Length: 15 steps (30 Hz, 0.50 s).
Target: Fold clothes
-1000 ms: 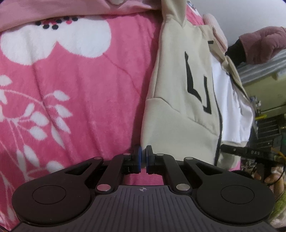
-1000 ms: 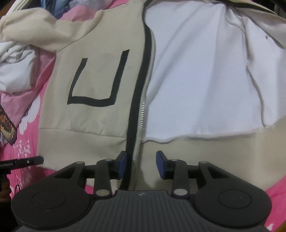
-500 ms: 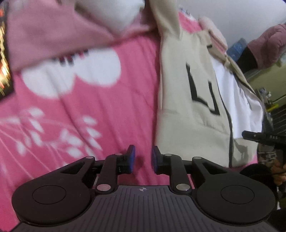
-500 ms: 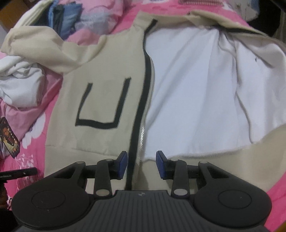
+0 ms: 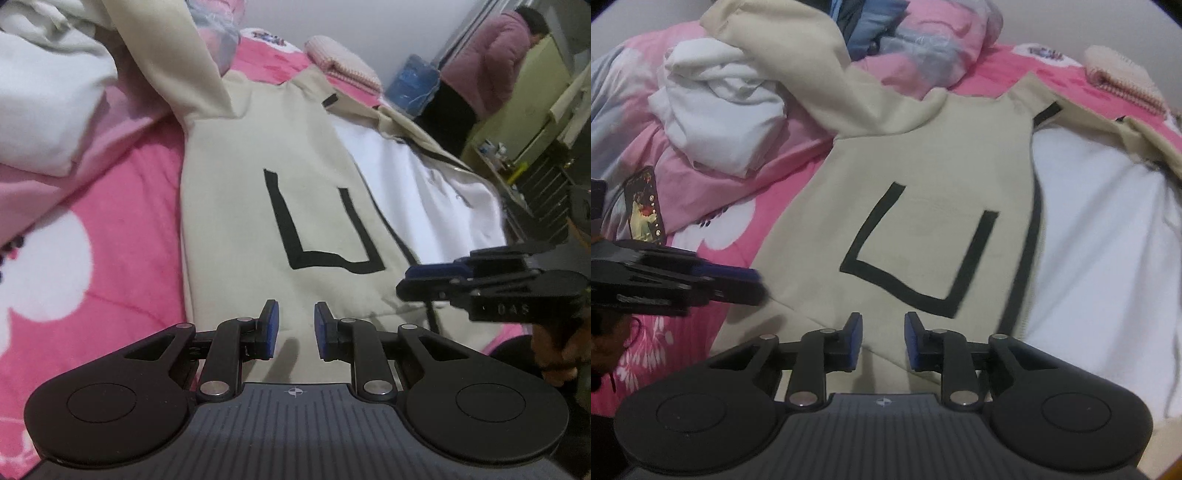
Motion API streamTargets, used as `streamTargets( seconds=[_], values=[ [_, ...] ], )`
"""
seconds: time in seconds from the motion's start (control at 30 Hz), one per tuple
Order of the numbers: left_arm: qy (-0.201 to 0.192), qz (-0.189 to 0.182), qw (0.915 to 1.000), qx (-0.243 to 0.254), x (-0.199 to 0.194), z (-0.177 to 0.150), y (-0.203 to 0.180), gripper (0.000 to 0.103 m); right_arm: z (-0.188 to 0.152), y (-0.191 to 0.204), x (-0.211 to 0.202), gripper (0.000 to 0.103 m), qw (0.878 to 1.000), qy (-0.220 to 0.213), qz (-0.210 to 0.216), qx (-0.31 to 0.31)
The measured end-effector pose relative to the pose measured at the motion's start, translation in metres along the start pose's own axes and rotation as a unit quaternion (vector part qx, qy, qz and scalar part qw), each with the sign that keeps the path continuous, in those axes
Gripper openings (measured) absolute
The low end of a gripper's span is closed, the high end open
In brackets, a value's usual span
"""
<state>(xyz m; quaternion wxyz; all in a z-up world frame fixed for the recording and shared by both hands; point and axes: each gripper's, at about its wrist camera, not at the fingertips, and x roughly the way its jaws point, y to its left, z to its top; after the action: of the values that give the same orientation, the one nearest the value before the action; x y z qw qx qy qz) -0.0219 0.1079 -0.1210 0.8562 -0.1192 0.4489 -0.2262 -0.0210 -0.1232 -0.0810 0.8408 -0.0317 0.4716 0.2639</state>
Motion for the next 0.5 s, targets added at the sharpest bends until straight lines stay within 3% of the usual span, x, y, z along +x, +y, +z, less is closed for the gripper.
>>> streamTargets(
  seconds=[0.13,0.23,0.33,0.5],
  values=[
    [0.027,0.032,0.999,-0.017,0.019,-0.009,0.013,0.02,-0.004,-0.006,0.021,0.022,1.0,0.022,-0.012,0.015],
    [0.023,0.017,0.9983,-0.05,0.021,-0.012,0.024,0.02,-0.012,-0.02,0.037,0.021,0.997,0.054,-0.043,0.033],
    [0.026,0.015,0.9978,-0.06,0.021,-0.012,0.026,0.02,-0.006,-0.028,0.031,0.02,0.996,0.06,-0.04,0.06],
    [0.025,0.022,0.9983,-0.049,0.023,-0.012,0.019,0.02,0.01,-0.016,0.01,0.02,0.999,0.015,-0.019,0.036]
  ],
)
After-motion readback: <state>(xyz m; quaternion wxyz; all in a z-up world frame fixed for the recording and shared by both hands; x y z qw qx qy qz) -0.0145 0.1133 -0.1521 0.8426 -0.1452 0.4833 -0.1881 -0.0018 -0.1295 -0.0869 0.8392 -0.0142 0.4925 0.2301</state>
